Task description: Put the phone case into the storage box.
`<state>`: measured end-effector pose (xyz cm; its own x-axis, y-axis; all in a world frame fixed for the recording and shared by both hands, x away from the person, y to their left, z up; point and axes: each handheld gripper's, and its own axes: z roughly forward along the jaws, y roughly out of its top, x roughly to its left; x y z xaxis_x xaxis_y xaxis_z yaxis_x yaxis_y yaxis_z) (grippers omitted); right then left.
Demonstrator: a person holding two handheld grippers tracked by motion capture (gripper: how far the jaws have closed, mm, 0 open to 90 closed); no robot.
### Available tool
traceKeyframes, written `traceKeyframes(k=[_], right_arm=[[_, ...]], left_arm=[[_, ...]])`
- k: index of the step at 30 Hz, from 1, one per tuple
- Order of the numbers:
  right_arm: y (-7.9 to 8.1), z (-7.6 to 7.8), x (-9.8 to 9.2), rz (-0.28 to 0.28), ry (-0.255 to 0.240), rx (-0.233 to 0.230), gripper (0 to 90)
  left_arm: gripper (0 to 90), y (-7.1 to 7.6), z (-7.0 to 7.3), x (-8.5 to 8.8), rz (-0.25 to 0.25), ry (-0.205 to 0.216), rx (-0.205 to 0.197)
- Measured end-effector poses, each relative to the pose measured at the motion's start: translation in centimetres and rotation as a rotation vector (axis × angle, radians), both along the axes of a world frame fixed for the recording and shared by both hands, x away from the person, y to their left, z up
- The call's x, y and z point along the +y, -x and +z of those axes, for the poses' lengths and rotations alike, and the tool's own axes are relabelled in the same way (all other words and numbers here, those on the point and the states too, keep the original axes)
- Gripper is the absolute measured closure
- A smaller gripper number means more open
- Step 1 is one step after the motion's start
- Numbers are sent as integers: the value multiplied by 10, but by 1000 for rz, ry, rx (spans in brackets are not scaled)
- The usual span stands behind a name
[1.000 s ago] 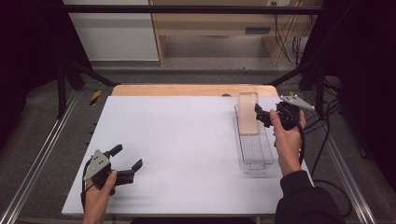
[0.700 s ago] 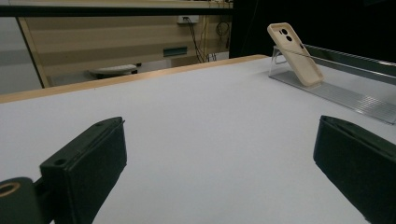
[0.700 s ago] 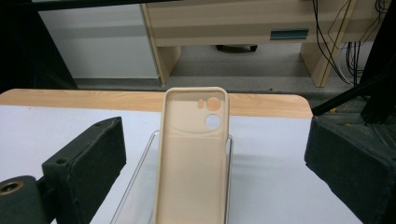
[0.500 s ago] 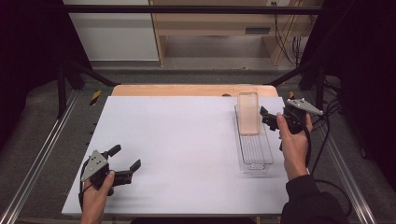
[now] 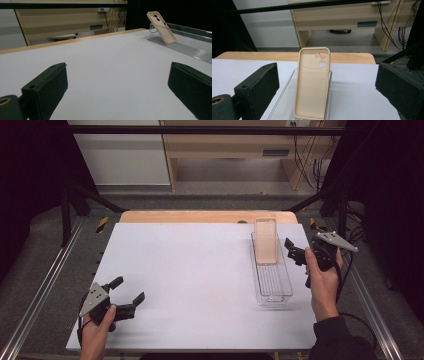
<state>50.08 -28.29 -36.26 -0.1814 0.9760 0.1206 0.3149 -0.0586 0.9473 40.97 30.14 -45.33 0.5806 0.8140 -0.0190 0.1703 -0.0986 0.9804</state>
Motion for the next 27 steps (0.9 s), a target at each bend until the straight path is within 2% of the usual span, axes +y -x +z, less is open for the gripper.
traceKeyframes(k=[13,27], right_arm=[[21,-6,-5,19,9,-25,53],[46,-27,-10,54,8,-41,48]], left_arm=[[21,3,0,3,-3,-3,-1],[21,3,0,3,-8,3,-8]])
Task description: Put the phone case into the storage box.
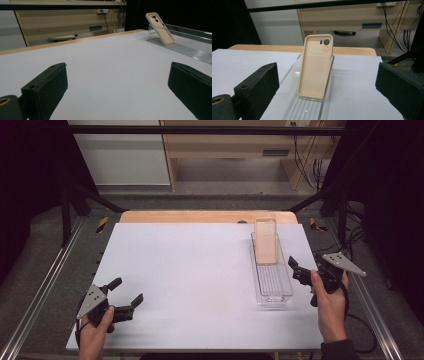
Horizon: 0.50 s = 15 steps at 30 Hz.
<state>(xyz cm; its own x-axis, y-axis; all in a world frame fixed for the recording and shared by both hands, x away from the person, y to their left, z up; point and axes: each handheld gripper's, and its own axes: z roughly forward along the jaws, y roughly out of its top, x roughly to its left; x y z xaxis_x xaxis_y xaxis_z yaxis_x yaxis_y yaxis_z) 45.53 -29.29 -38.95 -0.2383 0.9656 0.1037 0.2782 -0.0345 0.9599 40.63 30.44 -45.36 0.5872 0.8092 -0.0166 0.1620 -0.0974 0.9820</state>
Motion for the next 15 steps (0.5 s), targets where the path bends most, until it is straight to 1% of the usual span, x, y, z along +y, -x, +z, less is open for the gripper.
traceKeyframes(k=[7,15], right_arm=[[13,-10,-4,7,-3,-30,40],[28,-19,-4,25,25,-88,37]], left_arm=[[21,0,0,1,-2,11,-2],[21,1,0,0,2,16,-13]])
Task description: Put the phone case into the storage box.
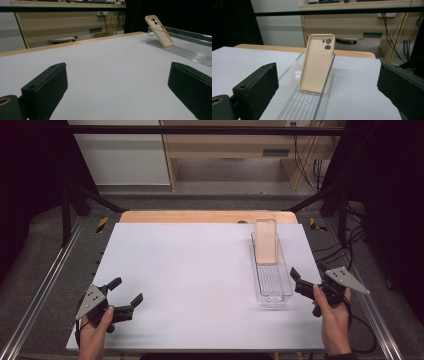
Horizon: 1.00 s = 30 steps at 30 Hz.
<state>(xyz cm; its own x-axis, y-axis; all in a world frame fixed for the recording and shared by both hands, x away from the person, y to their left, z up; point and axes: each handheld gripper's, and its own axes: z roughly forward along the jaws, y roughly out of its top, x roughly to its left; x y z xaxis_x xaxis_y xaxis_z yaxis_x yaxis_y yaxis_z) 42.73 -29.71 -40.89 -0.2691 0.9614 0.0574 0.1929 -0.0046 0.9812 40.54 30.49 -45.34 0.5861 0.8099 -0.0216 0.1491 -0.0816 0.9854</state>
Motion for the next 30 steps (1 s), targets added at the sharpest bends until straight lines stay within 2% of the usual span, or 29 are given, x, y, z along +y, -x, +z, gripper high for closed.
traceKeyframes(k=[12,21,30], right_arm=[[15,-13,8,51,43,-68,34],[20,-19,20,103,76,-107,30],[19,-27,34,157,65,-131,28]], left_arm=[[21,1,0,2,8,8,-16],[21,1,1,2,8,7,-33],[17,1,2,2,3,7,-51]])
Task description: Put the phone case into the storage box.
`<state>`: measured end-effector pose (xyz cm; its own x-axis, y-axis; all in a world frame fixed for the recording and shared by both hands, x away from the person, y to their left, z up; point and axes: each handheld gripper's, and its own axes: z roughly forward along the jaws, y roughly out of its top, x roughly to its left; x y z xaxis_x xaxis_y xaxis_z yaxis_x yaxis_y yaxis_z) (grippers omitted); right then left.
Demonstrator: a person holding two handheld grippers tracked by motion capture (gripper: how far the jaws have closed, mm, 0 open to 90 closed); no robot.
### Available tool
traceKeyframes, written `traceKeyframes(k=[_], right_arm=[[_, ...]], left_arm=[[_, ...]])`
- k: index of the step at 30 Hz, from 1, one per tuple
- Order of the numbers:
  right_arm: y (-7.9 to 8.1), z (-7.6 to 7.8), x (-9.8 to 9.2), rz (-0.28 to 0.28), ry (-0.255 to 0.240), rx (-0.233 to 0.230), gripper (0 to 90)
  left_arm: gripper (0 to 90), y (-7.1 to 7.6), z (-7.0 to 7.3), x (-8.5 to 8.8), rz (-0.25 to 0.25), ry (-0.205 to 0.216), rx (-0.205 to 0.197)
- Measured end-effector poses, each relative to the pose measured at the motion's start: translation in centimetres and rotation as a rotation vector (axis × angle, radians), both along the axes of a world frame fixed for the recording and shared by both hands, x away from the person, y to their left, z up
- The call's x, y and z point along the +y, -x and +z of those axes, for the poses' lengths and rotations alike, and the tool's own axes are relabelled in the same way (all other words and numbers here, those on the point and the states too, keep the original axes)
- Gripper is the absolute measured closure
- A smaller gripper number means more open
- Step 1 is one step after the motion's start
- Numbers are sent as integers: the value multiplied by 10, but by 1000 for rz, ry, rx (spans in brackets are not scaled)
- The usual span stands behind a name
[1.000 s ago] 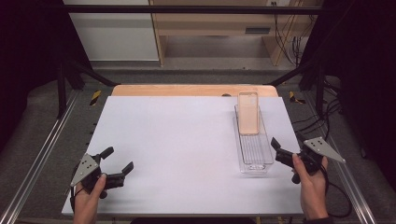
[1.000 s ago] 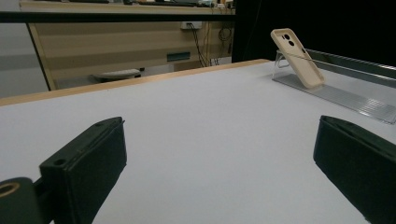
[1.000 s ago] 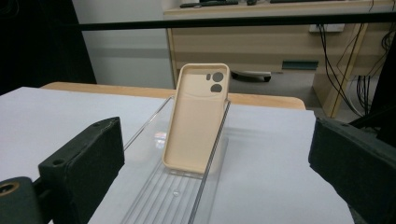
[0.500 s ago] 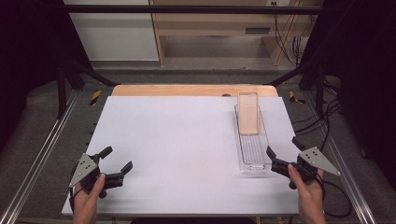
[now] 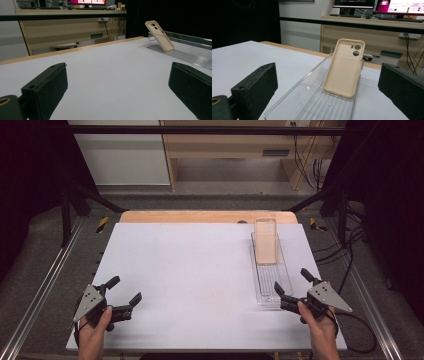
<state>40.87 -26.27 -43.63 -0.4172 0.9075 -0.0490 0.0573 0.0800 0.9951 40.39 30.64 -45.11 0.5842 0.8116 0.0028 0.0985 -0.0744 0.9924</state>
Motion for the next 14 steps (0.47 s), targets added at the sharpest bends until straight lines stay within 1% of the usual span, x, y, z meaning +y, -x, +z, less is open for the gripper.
traceKeyframes(k=[5,10,14], right_arm=[[-4,-8,10,19,-17,-3,29],[-6,-13,15,48,-5,14,33],[-5,-16,14,58,1,31,36]], left_arm=[[17,1,0,-1,-7,3,-7],[17,3,1,-4,-24,-4,-18],[16,3,1,-7,-35,-10,-24]])
